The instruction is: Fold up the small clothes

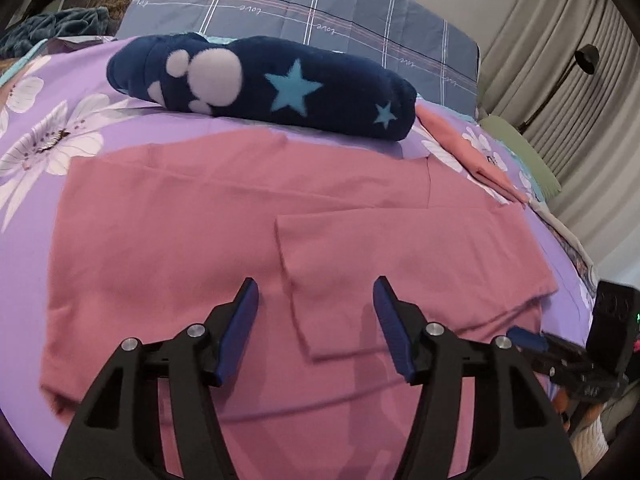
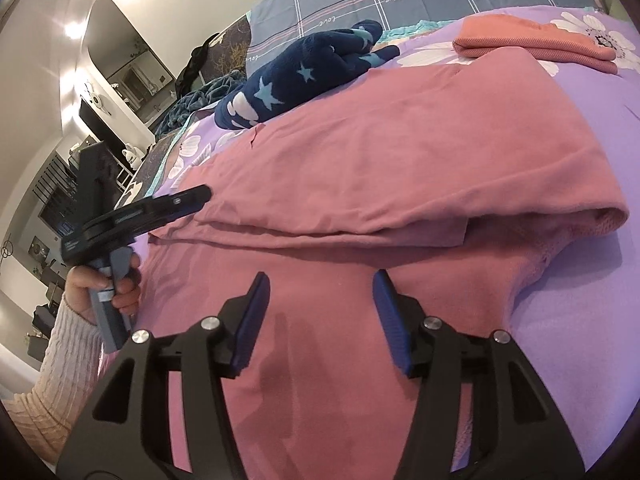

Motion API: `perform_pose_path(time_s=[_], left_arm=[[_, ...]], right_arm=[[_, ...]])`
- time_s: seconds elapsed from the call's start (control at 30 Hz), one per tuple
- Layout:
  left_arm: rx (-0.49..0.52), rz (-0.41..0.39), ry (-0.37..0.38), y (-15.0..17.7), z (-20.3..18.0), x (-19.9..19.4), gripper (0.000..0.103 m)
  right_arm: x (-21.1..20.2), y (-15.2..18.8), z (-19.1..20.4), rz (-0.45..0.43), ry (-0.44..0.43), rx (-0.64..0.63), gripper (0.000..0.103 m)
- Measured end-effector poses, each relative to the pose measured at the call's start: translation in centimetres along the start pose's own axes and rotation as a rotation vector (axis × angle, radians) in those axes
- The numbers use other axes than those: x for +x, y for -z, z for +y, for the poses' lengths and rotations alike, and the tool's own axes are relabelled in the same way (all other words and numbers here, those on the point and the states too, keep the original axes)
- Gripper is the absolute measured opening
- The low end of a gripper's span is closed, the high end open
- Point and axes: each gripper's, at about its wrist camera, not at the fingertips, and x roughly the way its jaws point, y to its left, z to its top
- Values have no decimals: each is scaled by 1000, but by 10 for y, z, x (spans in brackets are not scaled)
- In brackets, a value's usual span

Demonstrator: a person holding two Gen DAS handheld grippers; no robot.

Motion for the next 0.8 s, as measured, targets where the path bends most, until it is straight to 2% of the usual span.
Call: perform_pose_path(time_s=[0.03, 0.07, 0.1, 0.13, 0.17, 0.3, 0.4, 0.5, 0.67, 0.73, 0.8], left_arm=[[8, 0, 10, -2, -4, 3, 53], [22, 4, 26, -4, -7, 6, 14], [37, 17, 47, -5, -12, 9, 3], [43, 15, 35, -7, -18, 9, 2], [72, -39, -9, -9, -27, -1, 2], [145, -194, -13, -22, -50, -55, 2], [216, -244, -99, -30, -55, -86, 3], [234, -226, -198, -26, -37, -90, 3], [143, -125, -323, -11, 12, -60, 3], [121, -102, -353, -6, 24, -54, 3], [122, -90, -354, -4, 30, -53, 3]], right_arm=[[0, 0, 0, 0, 0, 0, 55], [0, 0, 0, 0, -1, 0, 55], [0, 0, 0, 0, -1, 1, 55], [0, 0, 0, -1, -2, 1, 55], [0, 0, 0, -1, -1, 1, 55], [0, 0, 0, -2, -3, 2, 55], [0, 0, 0, -3, -4, 2, 55], [0, 0, 0, -3, -6, 3, 55], [1, 0, 0, -4, -7, 5, 55], [1, 0, 1, -4, -7, 5, 55], [1, 0, 0, -3, -8, 5, 55]])
